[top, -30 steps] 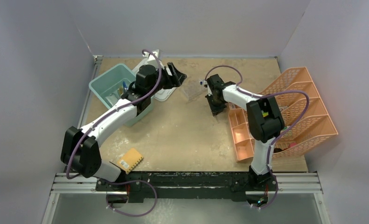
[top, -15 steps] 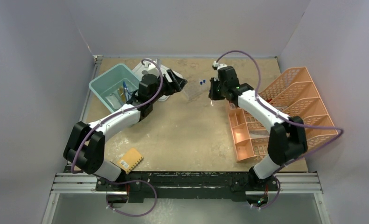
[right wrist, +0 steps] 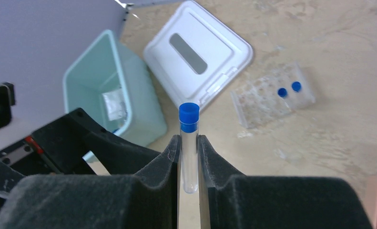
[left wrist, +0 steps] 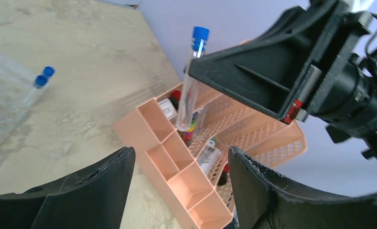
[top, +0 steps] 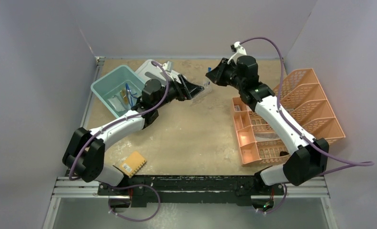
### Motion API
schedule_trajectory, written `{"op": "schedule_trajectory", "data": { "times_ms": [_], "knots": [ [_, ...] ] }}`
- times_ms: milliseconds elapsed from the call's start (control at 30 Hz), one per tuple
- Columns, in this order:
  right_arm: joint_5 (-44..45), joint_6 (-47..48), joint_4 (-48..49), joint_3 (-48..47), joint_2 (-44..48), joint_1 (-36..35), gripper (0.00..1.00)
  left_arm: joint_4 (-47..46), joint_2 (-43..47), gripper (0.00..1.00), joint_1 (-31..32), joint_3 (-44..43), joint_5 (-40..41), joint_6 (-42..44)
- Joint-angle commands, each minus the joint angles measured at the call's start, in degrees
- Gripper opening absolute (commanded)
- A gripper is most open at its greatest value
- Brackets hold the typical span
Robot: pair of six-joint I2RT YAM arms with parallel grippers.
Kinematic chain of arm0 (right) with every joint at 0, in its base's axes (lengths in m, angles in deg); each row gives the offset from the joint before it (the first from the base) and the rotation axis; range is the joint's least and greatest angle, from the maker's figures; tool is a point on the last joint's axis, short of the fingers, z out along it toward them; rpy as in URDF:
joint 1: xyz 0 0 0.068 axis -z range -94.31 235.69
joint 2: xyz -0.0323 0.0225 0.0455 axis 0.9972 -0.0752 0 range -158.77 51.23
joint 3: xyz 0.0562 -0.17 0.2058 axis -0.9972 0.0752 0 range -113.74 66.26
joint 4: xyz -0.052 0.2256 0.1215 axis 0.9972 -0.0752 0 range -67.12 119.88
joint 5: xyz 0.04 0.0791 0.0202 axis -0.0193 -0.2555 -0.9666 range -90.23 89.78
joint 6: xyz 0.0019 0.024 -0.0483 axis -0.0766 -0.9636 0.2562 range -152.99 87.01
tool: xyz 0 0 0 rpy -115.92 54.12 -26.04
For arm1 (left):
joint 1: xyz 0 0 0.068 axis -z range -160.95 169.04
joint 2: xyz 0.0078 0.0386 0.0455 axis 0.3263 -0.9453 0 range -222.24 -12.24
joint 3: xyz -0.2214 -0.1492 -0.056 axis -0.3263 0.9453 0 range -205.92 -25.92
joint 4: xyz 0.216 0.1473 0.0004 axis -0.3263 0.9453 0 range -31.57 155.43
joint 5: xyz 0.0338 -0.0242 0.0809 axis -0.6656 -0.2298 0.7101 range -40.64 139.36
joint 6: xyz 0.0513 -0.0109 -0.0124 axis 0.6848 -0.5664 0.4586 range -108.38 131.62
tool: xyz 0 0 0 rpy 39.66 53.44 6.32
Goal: Organize the chemistry lab equipment
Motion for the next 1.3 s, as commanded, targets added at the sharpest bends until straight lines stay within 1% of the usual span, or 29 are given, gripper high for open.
{"op": "schedule_trajectory", "data": {
  "times_ms": [0, 67, 133, 267, 300, 600, 667, 900, 933, 1000, 1033, 1067, 1167, 1200, 1267],
  "knots": [
    [-5.2, -5.3, 4.1, -3.6, 2.5, -0.1, 0.14, -8.0, 2.6, 0.7, 0.7, 0.1, -5.7, -1.4],
    [-7.2, -6.6, 4.3, -3.5, 2.6, 0.0, 0.15, -7.8, 2.4, 0.69, 0.9, -0.3, -6.0, -1.1],
    [-9.0, -8.1, 4.2, -3.4, 2.7, 0.0, 0.15, -7.5, 2.0, 0.64, 1.1, -0.9, -5.7, -1.2],
    [-13.0, -10.6, 5.0, -2.2, 3.6, 0.1, 0.15, -5.0, 1.1, 0.46, 1.3, -2.5, -5.9, -1.0],
    [-13.5, -11.1, 5.6, -1.6, 3.9, 0.1, 0.16, -3.7, 1.2, 0.44, 1.3, -3.1, -5.8, -0.1],
    [-18.2, -12.3, 4.8, 0.6, 4.5, 0.3, 0.16, 1.9, 2.6, 0.29, 1.3, -4.7, -5.6, 5.3],
    [-18.5, -12.4, 3.4, 0.8, 4.5, 0.3, 0.16, 2.2, 2.6, 0.28, 1.3, -5.0, -6.0, 6.2],
    [-19.5, -12.5, 2.1, 0.1, 2.8, 0.4, 0.17, 2.4, 2.6, 0.16, 1.3, -5.6, -8.6, 10.0],
    [-19.5, -12.5, 1.8, 0.0, 2.6, 0.4, 0.17, 2.8, 2.7, 0.12, 1.3, -5.8, -8.8, 10.8],
    [-19.7, -12.2, 1.4, -0.3, 2.2, 0.4, 0.17, 4.4, 2.8, 0.0, 1.3, -6.1, -9.2, 13.0],
    [-19.6, -12.0, 1.1, -0.6, 2.2, 0.4, 0.19, 5.2, 2.9, 0.0, 1.3, -6.4, -9.3, 14.2],
    [-19.5, -11.9, 0.7, -0.8, 2.0, 0.4, 0.24, 6.1, 3.0, 0.0, 1.3, -6.5, -9.3, 15.4],
    [-17.3, -11.7, -1.9, -2.2, 2.0, 0.7, 0.46, 9.2, 3.4, 0.0, 1.2, -7.1, -10.6, 19.8],
    [-16.5, -11.6, -3.4, -3.3, 1.8, 1.0, 0.51, 11.1, 3.6, 0.0, 1.3, -7.6, -11.0, 22.5],
    [-15.6, -11.5, -6.9, -5.6, 1.0, 1.6, 0.55, 15.5, 3.7, 0.0, 1.2, -9.0, -11.8, 26.7]
  ]
}}
